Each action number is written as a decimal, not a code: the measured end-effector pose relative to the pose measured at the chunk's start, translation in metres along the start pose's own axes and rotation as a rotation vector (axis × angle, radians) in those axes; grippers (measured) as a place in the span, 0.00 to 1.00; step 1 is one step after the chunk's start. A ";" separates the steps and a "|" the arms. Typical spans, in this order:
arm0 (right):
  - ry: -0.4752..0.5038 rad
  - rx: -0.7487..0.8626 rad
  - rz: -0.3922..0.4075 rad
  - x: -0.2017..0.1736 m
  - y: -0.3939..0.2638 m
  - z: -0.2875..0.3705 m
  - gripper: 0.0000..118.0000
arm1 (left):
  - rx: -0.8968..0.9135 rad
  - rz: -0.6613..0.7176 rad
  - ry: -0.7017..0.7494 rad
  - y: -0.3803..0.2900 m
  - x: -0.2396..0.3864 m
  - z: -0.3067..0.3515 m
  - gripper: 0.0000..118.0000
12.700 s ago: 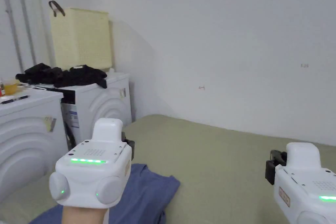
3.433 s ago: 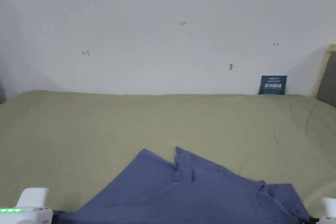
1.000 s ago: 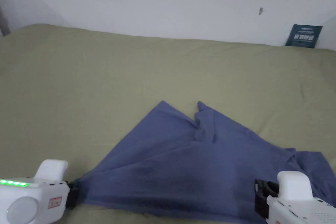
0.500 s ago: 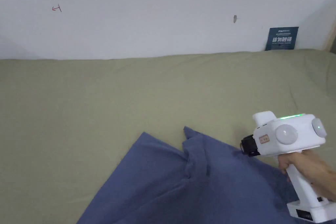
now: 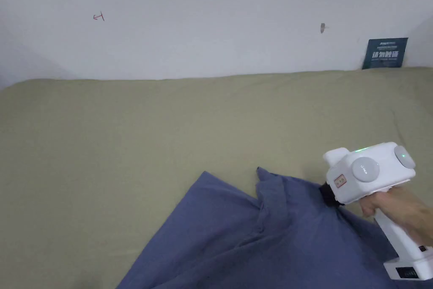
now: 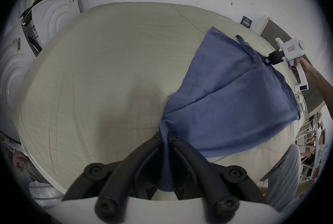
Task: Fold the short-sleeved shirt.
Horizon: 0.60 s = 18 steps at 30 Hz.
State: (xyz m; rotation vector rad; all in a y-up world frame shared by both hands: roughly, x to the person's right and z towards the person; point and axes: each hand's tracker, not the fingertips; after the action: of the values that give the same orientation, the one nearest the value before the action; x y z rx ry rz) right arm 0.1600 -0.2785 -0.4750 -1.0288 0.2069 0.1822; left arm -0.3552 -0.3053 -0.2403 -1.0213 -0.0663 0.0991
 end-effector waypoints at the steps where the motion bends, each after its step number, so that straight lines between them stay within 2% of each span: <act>1: -0.001 0.007 0.006 -0.001 -0.003 0.016 0.03 | 0.001 0.005 0.002 0.002 -0.001 0.003 0.01; 3: -0.021 0.094 0.029 -0.001 -0.008 0.056 0.03 | 0.040 0.011 0.011 0.004 -0.004 0.011 0.01; 6: -0.016 0.203 0.012 -0.001 -0.002 0.118 0.03 | 0.114 0.032 0.012 0.019 0.012 0.043 0.01; 9: -0.057 0.339 0.018 0.004 0.003 0.191 0.03 | 0.207 -0.007 0.040 0.047 0.024 0.079 0.01; 14: -0.102 0.518 -0.049 0.019 -0.003 0.313 0.02 | 0.341 -0.027 0.050 0.103 0.058 0.150 0.01; 18: -0.153 0.625 -0.072 0.036 -0.010 0.388 0.02 | 0.458 -0.016 0.042 0.154 0.084 0.209 0.01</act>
State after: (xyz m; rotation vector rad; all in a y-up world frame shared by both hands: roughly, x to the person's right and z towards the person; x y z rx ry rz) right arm 0.2299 0.0527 -0.2818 -0.3976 0.0765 0.1178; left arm -0.3011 -0.0384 -0.2618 -0.5646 -0.0123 0.0734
